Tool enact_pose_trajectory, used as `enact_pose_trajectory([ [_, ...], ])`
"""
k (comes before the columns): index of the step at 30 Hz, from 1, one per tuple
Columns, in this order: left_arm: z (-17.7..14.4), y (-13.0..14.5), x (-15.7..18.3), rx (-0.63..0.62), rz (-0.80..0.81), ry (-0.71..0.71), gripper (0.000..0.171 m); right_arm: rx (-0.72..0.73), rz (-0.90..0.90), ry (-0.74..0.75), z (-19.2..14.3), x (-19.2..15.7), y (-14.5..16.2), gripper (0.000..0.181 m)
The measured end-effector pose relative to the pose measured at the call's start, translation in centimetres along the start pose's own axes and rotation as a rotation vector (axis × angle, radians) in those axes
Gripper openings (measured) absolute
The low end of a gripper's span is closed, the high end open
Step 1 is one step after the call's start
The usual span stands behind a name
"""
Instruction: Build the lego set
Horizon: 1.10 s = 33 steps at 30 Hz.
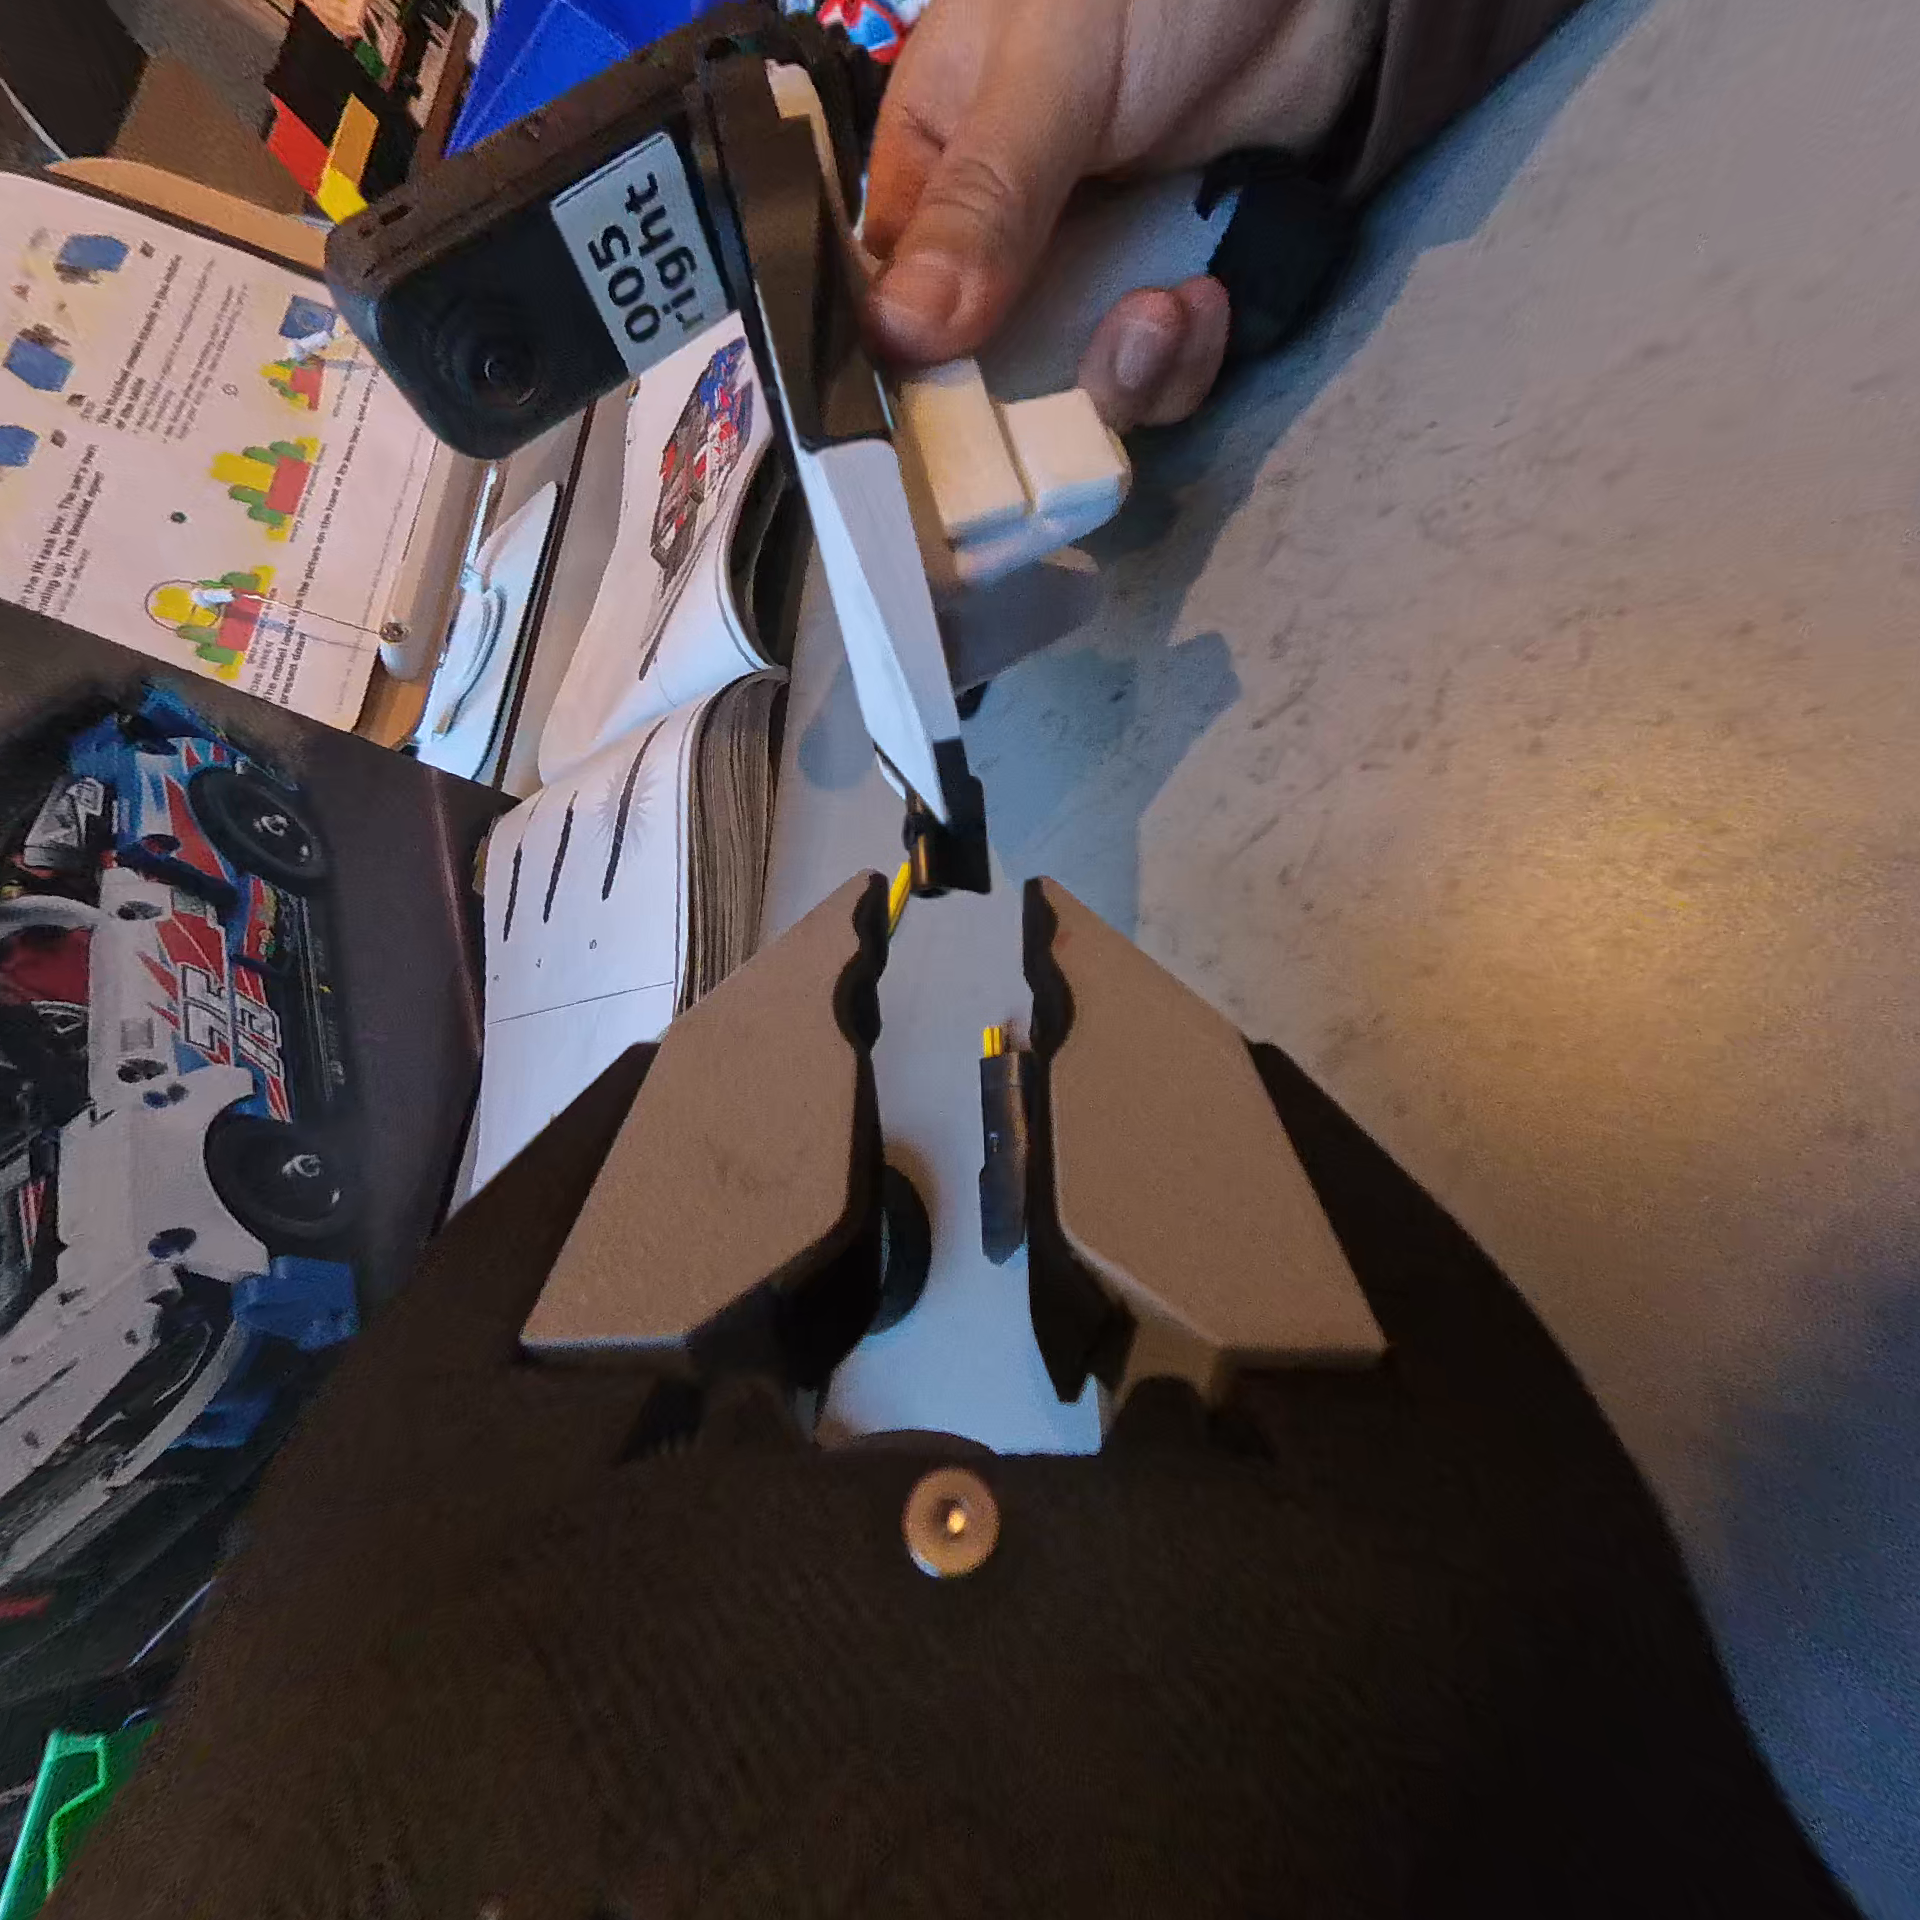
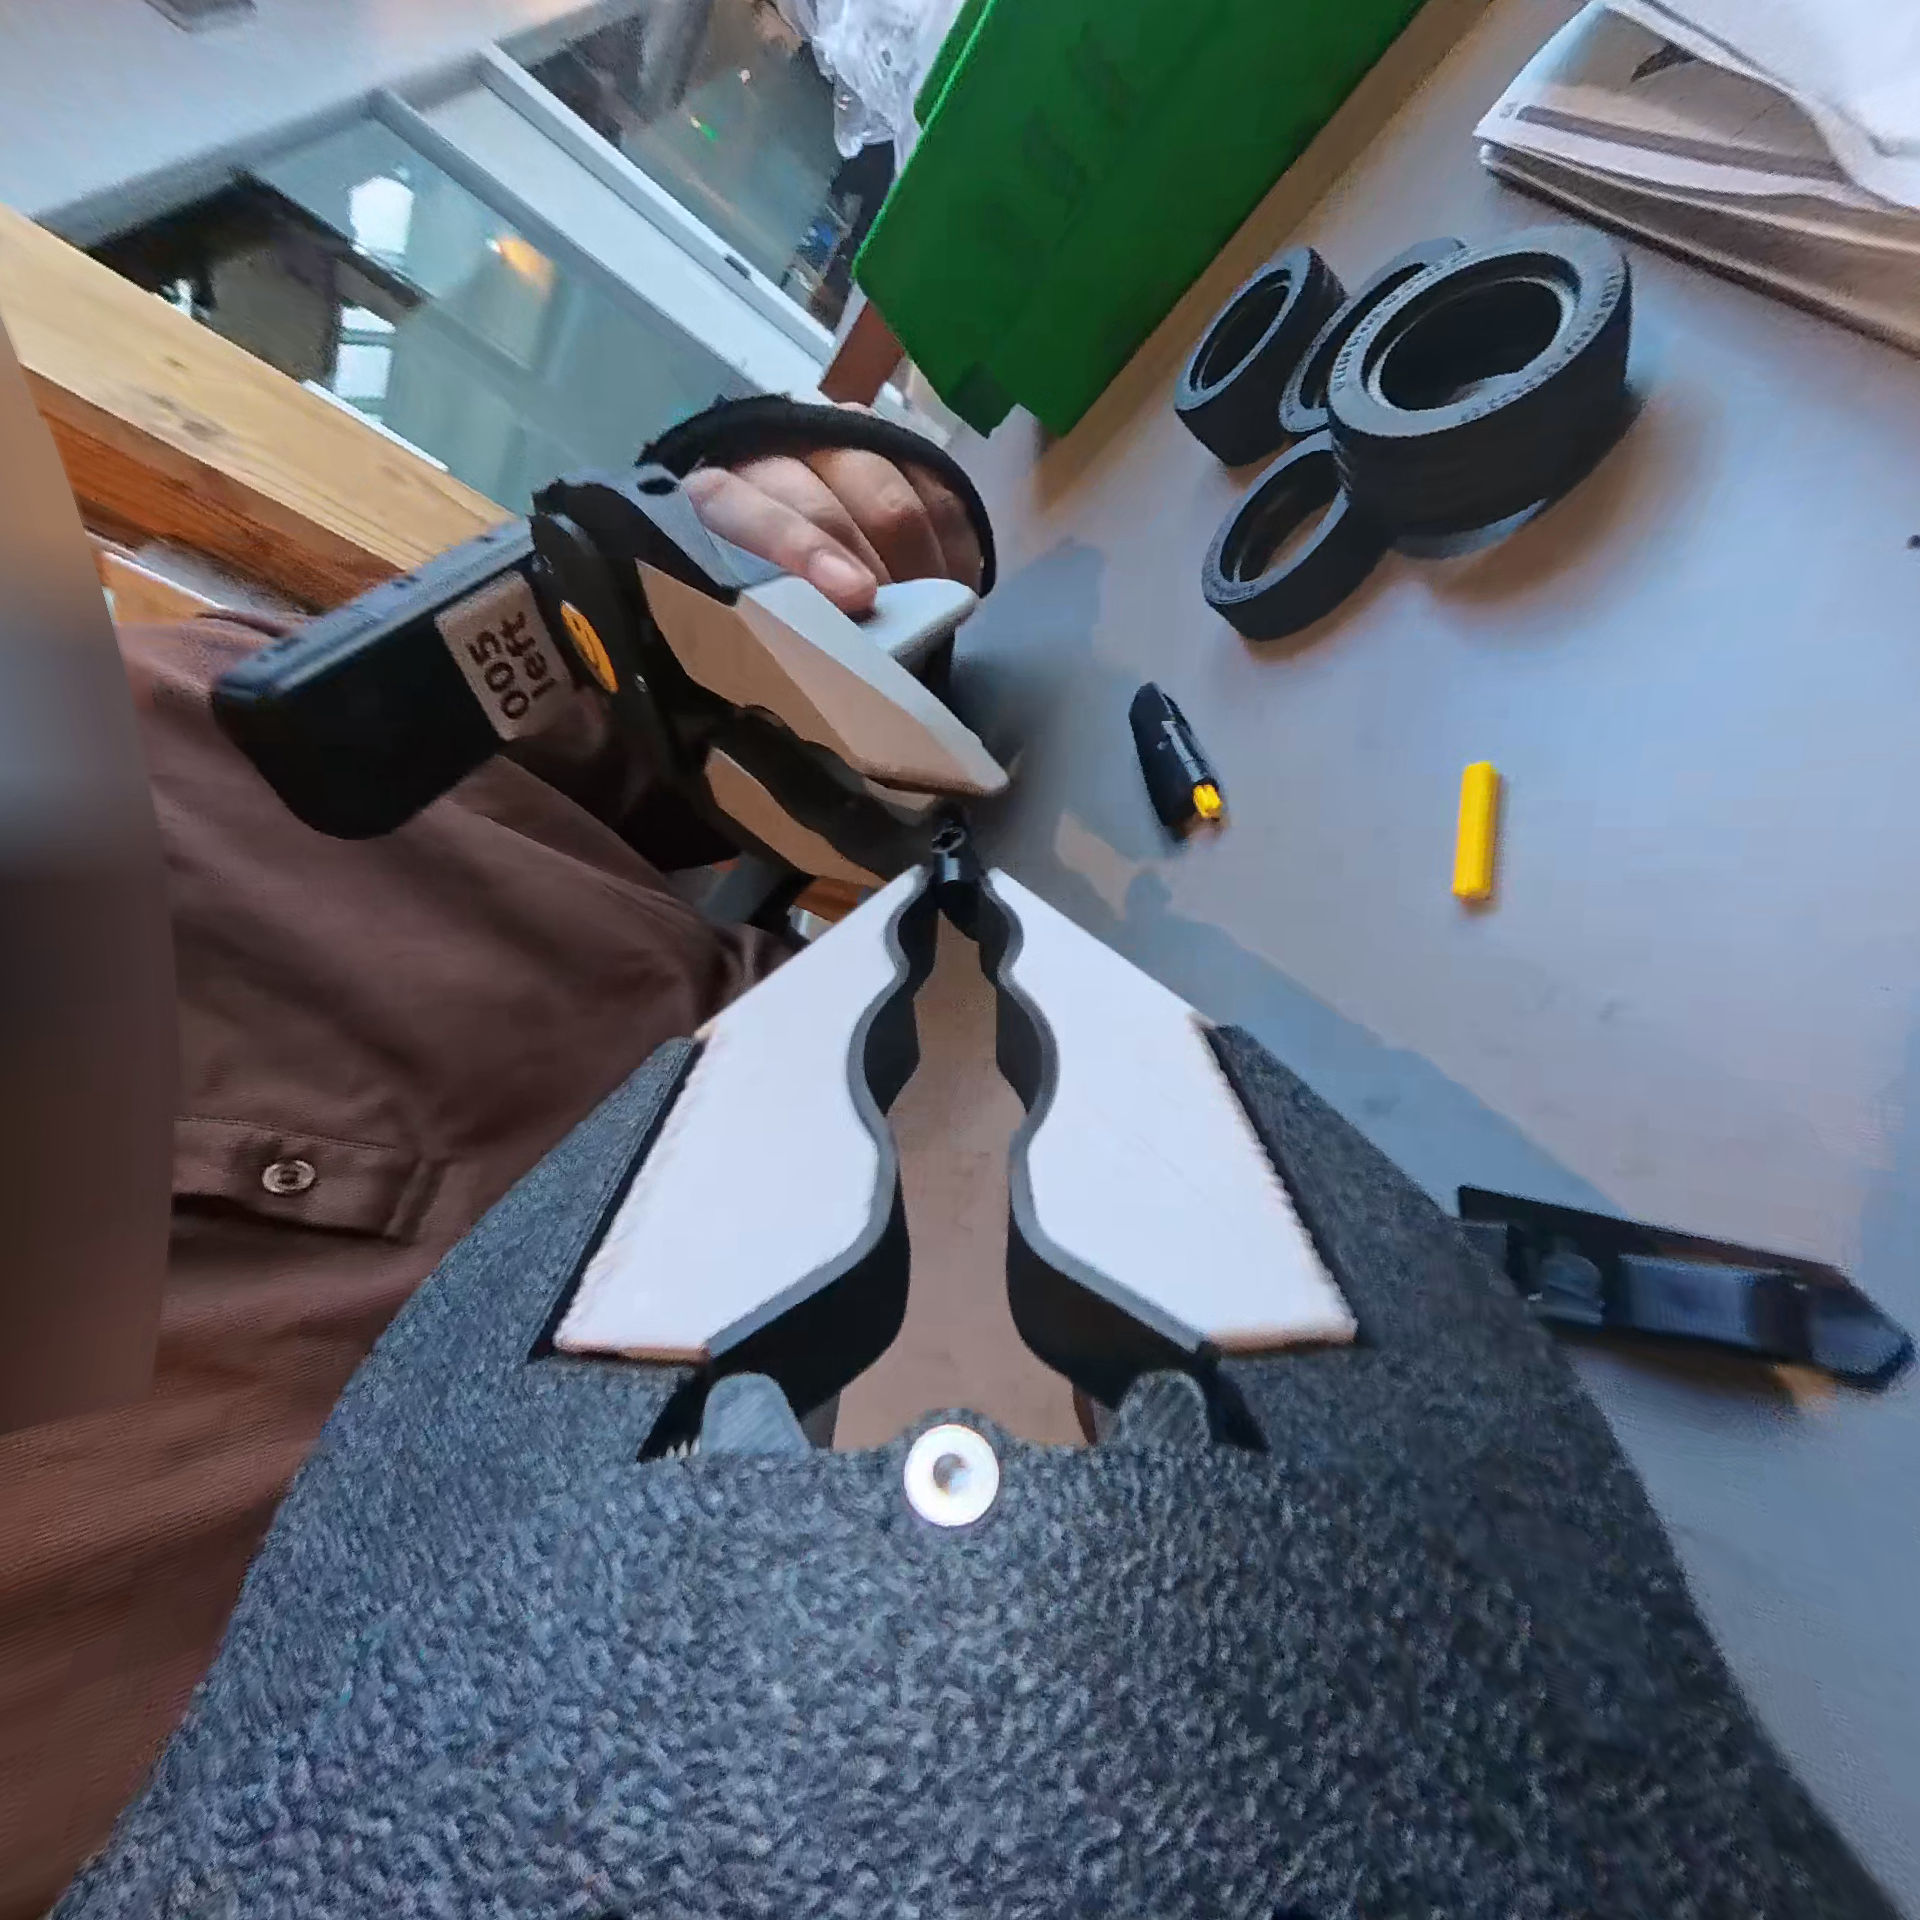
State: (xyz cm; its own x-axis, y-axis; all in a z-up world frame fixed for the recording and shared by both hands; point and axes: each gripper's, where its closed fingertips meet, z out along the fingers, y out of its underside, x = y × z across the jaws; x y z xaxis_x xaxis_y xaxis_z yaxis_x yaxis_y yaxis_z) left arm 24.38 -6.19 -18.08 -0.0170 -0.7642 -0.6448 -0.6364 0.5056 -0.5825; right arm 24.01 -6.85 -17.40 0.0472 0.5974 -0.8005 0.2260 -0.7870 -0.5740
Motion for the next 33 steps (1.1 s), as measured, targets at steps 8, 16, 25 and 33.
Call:
enact_pose_trajectory([
  [8, 0.2, -0.8, -0.4, 0.040, 0.010, -0.033, 0.016, 0.008, 0.069, -0.049, -0.2, 0.0, 0.0, 0.005],
  [16, 0.6, -0.6, -0.2, 0.031, -0.018, 0.005, 0.013, 0.007, 0.072, -0.029, -0.4, 0.3, 0.0, 0.005],
  [25, 1.2, 1.1, 0.7, 0.001, -0.539, 0.310, 0.013, -0.081, -0.473, 0.379, -2.1, 1.9, -0.4, 0.026],
  [33, 2.5, 2.0, 2.0, -0.087, -0.539, 0.337, 0.013, -0.273, -0.782, 0.587, -0.8, 3.3, 1.5, 0.018],
])
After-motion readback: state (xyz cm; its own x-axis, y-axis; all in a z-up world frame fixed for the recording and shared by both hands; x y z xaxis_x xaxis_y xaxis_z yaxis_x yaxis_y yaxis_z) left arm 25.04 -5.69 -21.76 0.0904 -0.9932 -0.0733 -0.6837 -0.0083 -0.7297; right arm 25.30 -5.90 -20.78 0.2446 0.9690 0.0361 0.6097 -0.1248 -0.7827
